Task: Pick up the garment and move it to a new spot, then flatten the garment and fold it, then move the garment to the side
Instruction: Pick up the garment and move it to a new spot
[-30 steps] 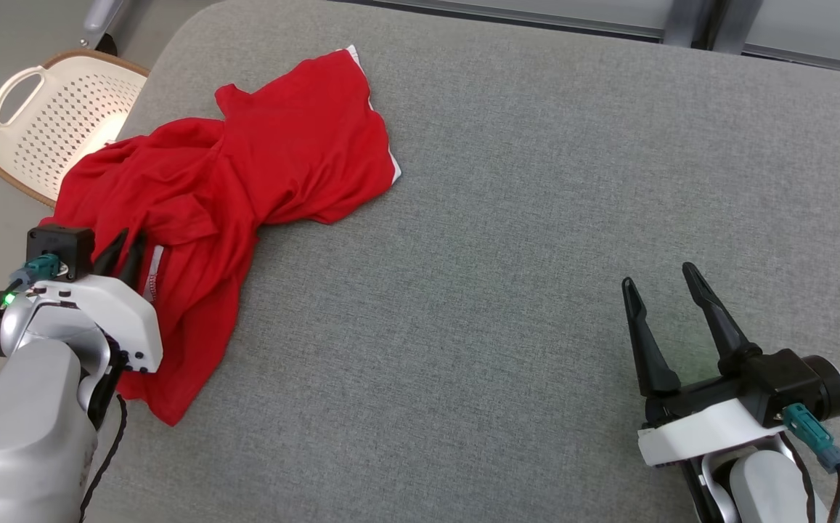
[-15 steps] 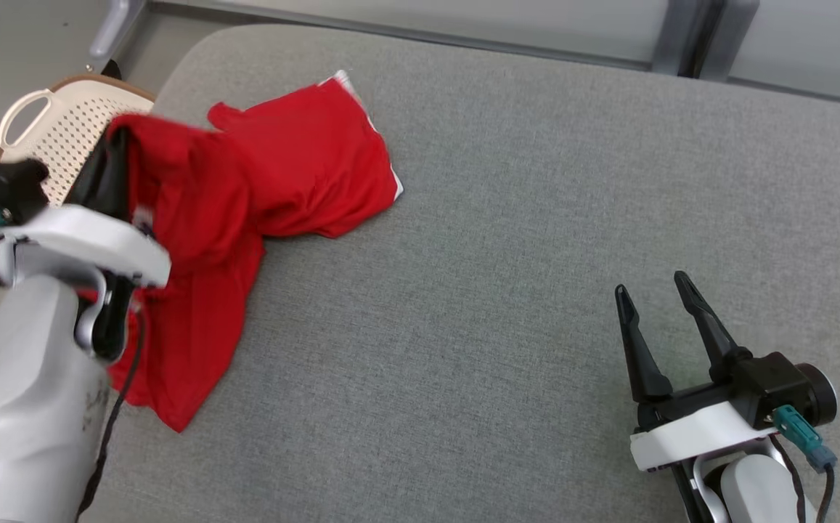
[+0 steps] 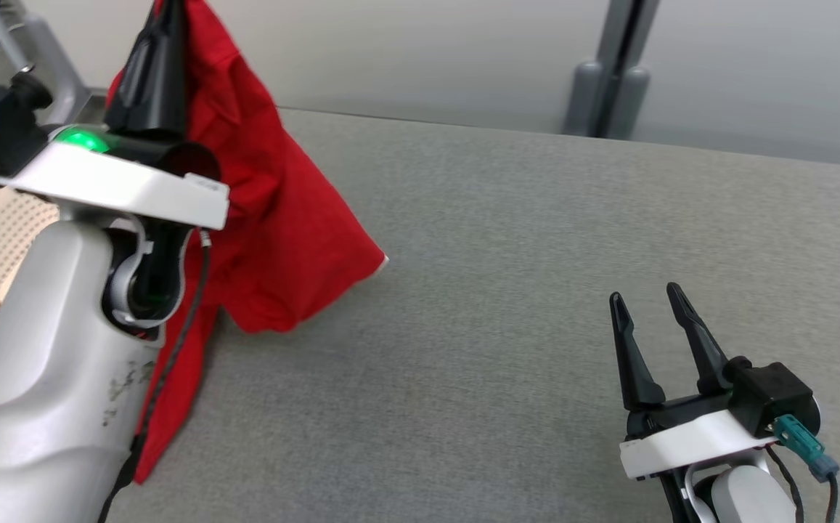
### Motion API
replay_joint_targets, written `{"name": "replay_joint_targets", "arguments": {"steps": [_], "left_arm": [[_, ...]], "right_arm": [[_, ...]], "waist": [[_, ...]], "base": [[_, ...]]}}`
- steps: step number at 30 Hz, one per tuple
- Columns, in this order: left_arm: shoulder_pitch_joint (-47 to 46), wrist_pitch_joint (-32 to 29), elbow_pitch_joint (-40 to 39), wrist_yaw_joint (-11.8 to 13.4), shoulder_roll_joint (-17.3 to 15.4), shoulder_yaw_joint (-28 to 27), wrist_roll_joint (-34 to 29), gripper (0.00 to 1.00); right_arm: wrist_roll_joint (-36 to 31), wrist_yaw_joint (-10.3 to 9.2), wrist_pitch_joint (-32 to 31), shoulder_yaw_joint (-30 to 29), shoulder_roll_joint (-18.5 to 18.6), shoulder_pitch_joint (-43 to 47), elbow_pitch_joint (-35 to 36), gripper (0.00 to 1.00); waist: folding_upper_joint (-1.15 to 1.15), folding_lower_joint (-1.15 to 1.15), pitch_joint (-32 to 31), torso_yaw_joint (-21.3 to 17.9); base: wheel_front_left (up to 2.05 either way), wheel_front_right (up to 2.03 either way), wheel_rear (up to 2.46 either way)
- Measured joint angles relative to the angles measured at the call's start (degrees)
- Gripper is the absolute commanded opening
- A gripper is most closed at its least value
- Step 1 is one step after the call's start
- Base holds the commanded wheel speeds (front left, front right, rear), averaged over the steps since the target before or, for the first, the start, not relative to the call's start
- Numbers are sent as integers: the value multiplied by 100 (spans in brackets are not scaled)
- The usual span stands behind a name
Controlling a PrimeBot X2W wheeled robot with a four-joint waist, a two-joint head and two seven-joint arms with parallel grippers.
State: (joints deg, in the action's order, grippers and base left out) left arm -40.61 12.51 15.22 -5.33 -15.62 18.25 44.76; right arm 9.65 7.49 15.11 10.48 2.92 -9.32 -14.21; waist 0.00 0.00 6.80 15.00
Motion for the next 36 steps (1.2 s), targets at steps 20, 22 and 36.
{"name": "replay_joint_targets", "arguments": {"steps": [20, 22, 36], "left_arm": [[-765, 110, 1265, 1074, 1255, 1594, -1290, 0], [-691, 166, 1425, 1102, 1284, 1937, -1135, 0], [-781, 248, 352, 1085, 1298, 4261, 597, 100]], "right_arm": [[805, -1, 0, -200, -2, -58, 289, 100], [871, 0, 0, -177, -4, -130, 316, 100], [993, 0, 0, -166, -10, -241, 292, 100]], "waist": [[0, 0, -146, -1886], [0, 0, -93, -2093], [0, 0, 259, -2556]], "base": [[0, 0, 0], [0, 0, 0], [0, 0, 0]]}}
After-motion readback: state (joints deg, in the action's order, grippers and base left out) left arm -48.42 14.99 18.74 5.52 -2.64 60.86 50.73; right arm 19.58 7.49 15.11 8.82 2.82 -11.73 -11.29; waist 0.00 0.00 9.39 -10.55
